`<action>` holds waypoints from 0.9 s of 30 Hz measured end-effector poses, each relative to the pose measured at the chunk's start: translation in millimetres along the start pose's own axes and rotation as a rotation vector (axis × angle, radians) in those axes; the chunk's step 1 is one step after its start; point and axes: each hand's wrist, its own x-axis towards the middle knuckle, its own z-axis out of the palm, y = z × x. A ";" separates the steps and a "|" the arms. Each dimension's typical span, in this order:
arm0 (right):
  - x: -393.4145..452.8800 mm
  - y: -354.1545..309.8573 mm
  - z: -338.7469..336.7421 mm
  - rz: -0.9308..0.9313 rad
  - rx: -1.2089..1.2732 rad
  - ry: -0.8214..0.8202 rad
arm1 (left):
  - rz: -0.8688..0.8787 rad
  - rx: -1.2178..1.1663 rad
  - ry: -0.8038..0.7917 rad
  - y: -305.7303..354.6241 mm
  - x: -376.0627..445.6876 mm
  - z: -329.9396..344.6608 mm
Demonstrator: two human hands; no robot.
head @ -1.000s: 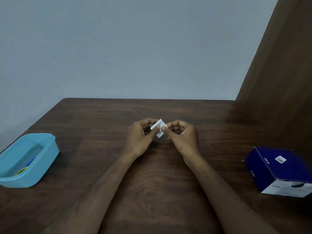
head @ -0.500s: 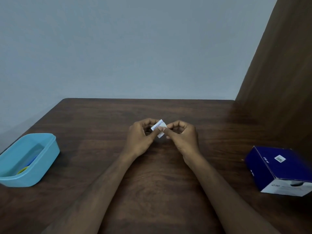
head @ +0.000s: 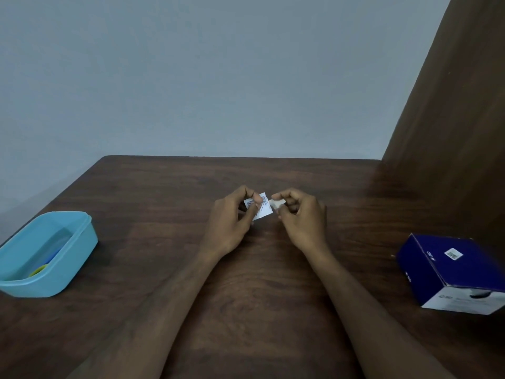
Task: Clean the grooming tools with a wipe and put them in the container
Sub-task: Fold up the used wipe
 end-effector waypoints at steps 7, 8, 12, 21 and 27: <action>-0.7 -0.6 1.5 0.049 0.094 -0.027 | -0.003 0.005 -0.038 -1.0 0.3 1.7; -0.2 -0.3 1.4 0.043 0.093 0.000 | -0.004 0.003 -0.028 -2.1 0.5 1.7; 2.7 -1.0 -1.2 0.086 0.199 0.041 | -0.037 0.017 0.026 -9.1 2.3 1.8; -3.4 -6.4 0.8 -0.029 -0.035 0.063 | -0.042 0.008 -0.013 -6.9 2.2 2.7; -2.5 -1.7 3.9 0.045 0.059 -0.063 | 0.001 -0.004 -0.047 -3.7 1.0 1.3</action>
